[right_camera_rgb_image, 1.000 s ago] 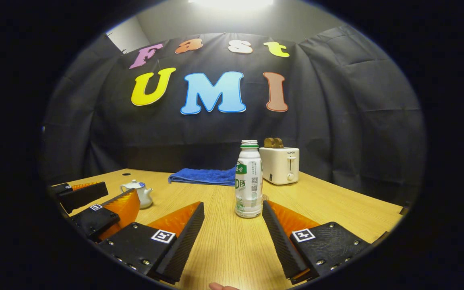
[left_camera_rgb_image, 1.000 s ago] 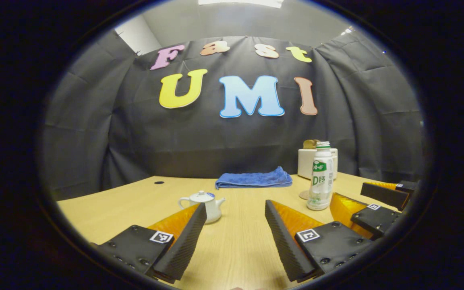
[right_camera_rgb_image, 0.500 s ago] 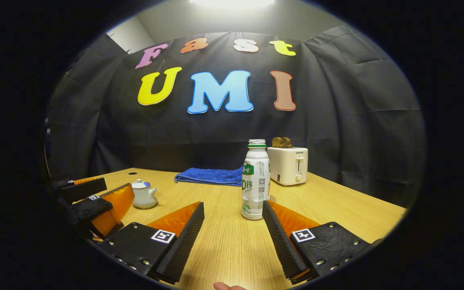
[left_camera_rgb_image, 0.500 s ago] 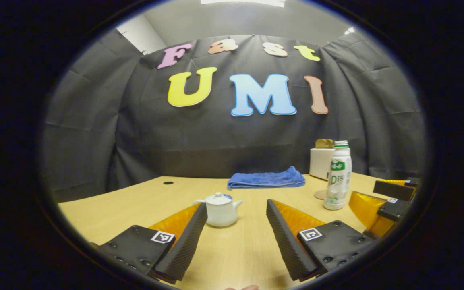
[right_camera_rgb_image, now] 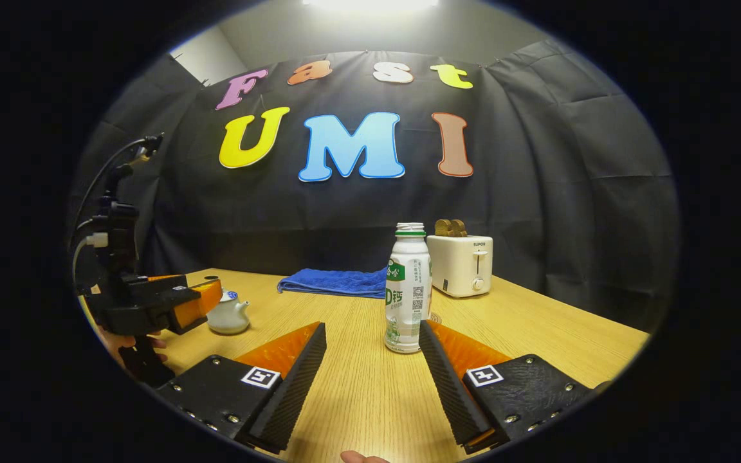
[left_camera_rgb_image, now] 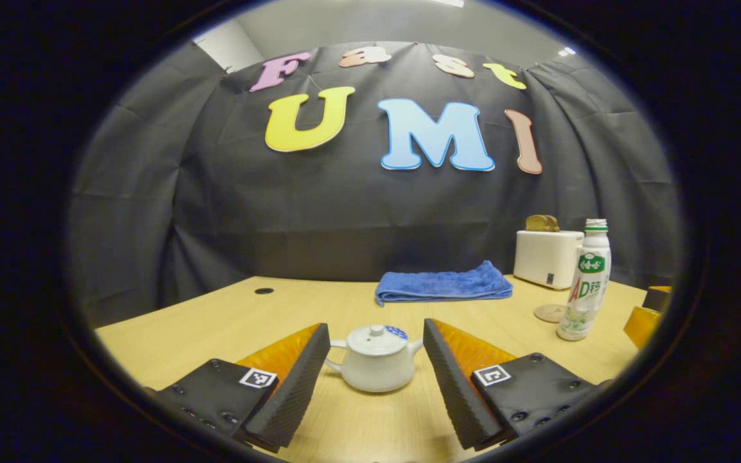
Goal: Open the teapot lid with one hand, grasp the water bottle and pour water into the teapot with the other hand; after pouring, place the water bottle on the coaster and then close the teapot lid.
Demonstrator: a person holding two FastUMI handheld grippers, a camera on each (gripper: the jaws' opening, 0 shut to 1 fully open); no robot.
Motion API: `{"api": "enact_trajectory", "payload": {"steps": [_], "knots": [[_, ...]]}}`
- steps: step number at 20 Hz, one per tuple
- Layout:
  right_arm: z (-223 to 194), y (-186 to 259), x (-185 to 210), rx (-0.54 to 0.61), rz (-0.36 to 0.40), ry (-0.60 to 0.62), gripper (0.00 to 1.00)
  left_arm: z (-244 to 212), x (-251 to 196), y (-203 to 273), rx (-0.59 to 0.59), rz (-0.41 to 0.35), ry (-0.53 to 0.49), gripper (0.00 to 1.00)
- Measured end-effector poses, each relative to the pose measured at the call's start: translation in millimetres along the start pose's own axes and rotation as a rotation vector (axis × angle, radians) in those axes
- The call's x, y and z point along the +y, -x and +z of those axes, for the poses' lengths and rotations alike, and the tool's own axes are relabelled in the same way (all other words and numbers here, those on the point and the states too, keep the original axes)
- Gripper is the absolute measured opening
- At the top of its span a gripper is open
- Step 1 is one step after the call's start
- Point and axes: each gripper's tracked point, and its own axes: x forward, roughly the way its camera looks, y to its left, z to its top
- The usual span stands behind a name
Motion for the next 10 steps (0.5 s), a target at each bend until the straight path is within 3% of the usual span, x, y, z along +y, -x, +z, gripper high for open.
{"api": "enact_trajectory", "payload": {"steps": [7,10], "knots": [[1,0,0,-0.002,-0.005,-0.001,0.9,4,7,-44,0.023,0.008,-0.075,1.0],[1,0,0,-0.001,-0.005,-0.001,0.9,-4,12,-61,0.067,0.017,-0.045,0.97]]}}
